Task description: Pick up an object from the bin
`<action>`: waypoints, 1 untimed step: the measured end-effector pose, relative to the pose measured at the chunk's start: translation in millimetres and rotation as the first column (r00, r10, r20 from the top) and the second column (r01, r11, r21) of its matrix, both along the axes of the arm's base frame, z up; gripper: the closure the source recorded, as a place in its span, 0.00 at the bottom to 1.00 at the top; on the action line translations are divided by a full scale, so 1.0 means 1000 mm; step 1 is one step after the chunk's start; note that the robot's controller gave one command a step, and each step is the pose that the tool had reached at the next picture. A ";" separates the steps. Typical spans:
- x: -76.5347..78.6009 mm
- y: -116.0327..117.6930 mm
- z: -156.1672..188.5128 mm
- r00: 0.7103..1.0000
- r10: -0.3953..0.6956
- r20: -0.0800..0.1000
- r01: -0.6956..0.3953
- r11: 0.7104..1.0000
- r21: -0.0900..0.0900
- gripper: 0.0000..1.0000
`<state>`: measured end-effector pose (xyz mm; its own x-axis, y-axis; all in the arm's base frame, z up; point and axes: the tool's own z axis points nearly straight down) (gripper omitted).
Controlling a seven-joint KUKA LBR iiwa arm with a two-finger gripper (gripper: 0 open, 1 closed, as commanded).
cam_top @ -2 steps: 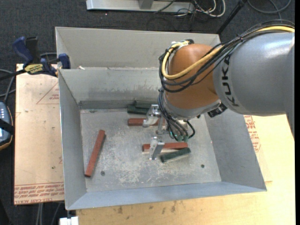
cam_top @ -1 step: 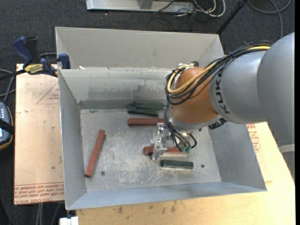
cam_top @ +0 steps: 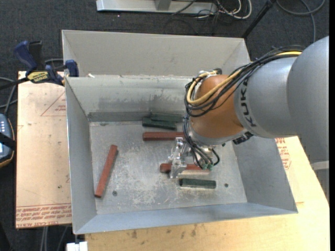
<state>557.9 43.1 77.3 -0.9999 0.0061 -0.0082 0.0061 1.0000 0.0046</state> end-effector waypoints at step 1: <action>0.012 -0.031 0.191 0.999 -0.052 -0.003 0.052 0.999 -0.004 1.00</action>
Offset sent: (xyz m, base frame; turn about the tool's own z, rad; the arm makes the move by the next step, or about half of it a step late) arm 0.0000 0.0000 0.0000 0.0000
